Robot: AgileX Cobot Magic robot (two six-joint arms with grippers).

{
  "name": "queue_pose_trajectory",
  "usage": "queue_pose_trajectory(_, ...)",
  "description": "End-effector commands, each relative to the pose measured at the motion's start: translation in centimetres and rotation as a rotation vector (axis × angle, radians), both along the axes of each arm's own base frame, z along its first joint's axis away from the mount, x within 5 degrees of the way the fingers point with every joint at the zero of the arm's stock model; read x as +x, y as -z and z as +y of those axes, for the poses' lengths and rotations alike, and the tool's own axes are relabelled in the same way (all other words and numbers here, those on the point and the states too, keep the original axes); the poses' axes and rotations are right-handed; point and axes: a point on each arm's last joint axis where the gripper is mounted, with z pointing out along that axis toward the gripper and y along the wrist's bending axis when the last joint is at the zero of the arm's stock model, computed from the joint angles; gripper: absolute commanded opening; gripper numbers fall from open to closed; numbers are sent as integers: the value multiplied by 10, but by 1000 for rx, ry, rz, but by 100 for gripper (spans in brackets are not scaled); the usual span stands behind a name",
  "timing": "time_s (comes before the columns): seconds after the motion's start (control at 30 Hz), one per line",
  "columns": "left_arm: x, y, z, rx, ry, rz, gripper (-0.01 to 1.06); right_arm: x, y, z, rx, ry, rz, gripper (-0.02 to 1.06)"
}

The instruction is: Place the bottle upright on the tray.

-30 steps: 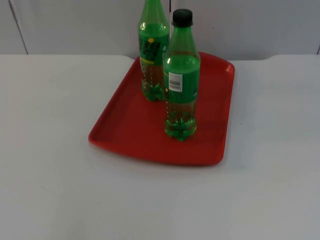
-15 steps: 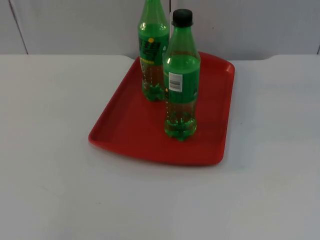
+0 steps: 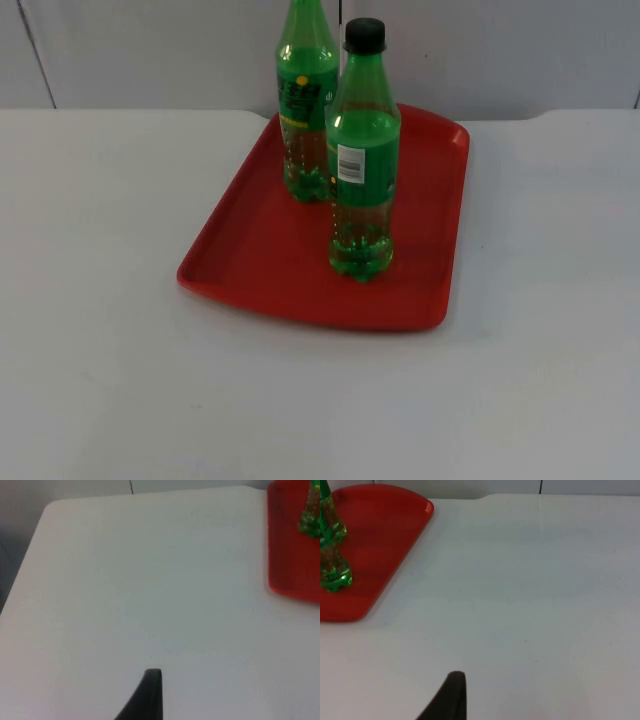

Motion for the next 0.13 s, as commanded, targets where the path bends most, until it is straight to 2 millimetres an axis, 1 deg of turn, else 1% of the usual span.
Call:
queue_pose_trajectory(0.0, 0, 1, 0, -3, -30, 0, 93, 0, 0, 0, 4, 7, -6, 105)
queue_pose_trajectory(0.1, 0, 1, 0, -3, -43, 0, 93, 0, 0, 0, 4, 7, -6, 105)
